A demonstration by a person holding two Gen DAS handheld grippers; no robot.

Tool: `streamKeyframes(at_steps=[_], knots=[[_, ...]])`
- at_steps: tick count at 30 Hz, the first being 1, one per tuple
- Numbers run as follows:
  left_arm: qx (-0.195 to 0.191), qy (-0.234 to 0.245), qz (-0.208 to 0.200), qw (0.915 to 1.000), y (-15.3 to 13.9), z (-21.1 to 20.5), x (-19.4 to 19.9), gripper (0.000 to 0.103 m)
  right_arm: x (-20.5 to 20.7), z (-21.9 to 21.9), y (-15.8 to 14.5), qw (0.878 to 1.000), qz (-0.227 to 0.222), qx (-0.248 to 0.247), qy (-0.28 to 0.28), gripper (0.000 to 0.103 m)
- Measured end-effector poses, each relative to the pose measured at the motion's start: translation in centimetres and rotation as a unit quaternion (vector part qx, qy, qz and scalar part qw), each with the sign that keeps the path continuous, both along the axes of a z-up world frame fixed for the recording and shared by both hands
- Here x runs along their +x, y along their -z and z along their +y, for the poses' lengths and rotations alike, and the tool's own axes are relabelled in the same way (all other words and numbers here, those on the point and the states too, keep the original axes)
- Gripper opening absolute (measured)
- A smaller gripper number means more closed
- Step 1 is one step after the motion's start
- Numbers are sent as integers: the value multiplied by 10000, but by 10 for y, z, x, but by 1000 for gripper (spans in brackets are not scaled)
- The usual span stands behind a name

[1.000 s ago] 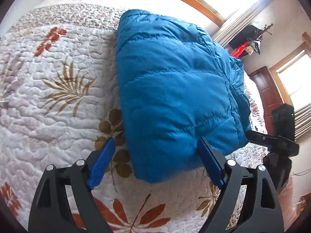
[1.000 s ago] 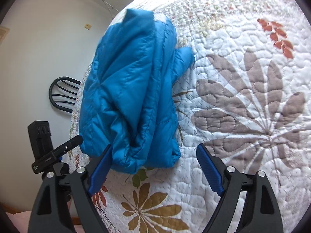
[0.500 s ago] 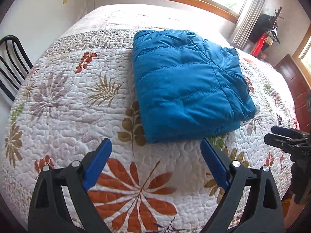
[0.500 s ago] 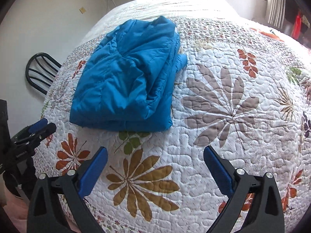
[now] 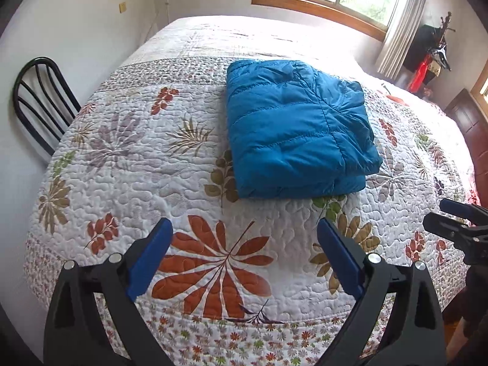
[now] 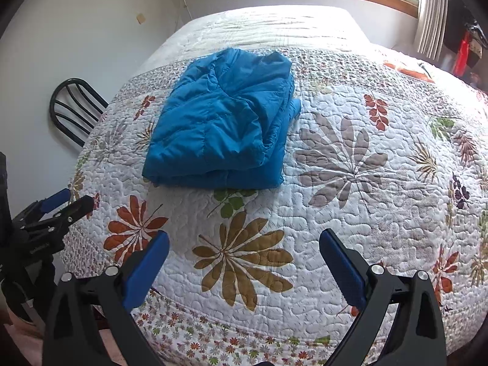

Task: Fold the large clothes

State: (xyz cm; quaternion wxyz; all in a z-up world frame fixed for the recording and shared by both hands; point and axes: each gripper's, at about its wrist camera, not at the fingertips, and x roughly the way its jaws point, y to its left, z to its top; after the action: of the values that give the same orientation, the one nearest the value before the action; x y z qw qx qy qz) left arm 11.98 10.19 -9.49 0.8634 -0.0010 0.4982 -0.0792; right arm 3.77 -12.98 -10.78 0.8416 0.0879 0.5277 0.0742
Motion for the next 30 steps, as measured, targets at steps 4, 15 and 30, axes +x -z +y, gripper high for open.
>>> streamKeyframes(at_steps=[4, 15, 30], knots=[[-51, -2, -143, 9999, -17, 0, -12, 95, -13, 3, -12, 10000, -67, -65, 6, 99], [66, 83, -294, 9995, -38, -4, -34, 95, -37, 1, -36, 9997, -255, -13, 51, 99], [97, 73, -423, 9990, -49, -2, -50, 95, -51, 6, -46, 9993, -369, -25, 21, 99]])
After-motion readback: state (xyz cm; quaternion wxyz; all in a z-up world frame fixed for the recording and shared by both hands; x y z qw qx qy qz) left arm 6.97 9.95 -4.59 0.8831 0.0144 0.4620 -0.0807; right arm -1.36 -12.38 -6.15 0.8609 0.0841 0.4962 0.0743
